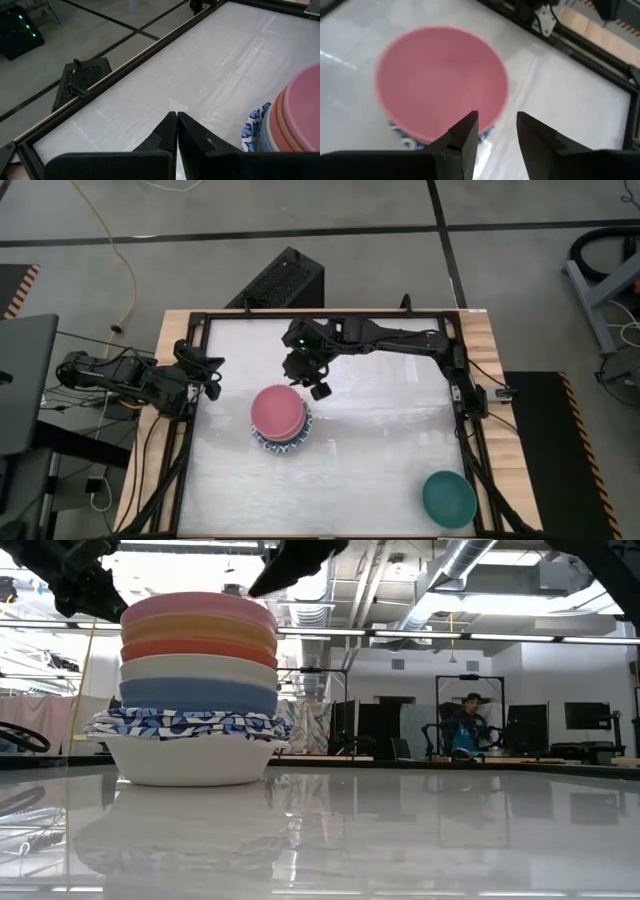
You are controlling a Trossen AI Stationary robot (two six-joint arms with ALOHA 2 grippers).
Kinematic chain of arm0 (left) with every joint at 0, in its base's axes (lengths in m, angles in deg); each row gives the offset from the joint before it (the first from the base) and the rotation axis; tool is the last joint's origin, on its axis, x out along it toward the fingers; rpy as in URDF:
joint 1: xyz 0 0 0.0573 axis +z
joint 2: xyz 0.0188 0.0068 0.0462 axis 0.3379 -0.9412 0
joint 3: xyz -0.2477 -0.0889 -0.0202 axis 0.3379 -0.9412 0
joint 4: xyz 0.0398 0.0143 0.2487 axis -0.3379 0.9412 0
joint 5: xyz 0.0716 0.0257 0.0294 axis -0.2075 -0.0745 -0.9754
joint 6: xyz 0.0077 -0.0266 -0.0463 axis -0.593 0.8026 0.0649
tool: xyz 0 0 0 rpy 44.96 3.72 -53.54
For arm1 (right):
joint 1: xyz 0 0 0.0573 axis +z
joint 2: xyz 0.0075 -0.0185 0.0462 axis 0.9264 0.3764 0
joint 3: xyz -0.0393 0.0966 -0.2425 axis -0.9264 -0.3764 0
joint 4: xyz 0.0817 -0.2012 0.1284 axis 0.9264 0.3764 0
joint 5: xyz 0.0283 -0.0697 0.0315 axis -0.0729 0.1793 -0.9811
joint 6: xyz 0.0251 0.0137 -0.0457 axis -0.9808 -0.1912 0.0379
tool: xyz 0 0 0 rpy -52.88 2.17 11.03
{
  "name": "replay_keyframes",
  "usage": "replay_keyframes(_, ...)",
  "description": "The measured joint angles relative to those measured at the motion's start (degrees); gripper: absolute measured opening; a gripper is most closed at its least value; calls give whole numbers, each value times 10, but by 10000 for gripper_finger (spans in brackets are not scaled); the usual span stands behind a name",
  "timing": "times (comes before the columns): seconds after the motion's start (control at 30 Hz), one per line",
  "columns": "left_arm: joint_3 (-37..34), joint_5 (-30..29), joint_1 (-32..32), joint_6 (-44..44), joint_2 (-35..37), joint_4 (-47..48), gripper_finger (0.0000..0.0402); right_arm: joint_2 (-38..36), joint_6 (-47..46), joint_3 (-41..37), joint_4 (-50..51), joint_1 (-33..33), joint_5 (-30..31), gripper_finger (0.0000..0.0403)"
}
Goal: Nest bowls inside each other
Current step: Stack the green bowl on top of the pink bowl
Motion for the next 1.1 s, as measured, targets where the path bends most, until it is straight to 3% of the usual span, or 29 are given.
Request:
replay_keyframes(0.2, 0, 0, 0, 0, 0, 0, 0, -38, -79, 0, 112, 15, 88, 148)
replay_keyframes(0.5, 0, 2, 0, 0, 0, 0, 0, -52, -314, -15, 377, 6, 102, 139)
replay_keyframes(0.63, 0, 4, 0, 0, 0, 0, 0, -103, -356, -136, 375, 27, 111, 131)
replay_keyframes(0.77, 0, 4, 0, -7, 0, 0, 0, -206, -427, -295, 363, 63, 118, 128)
replay_keyframes(0.93, 0, 4, 0, -9, 0, 0, 0, -351, -592, -484, 276, 122, 121, 128)
replay_keyframes(1.1, 0, 4, 0, -8, 0, 0, 0, -470, -782, -601, 250, 206, 119, 128)
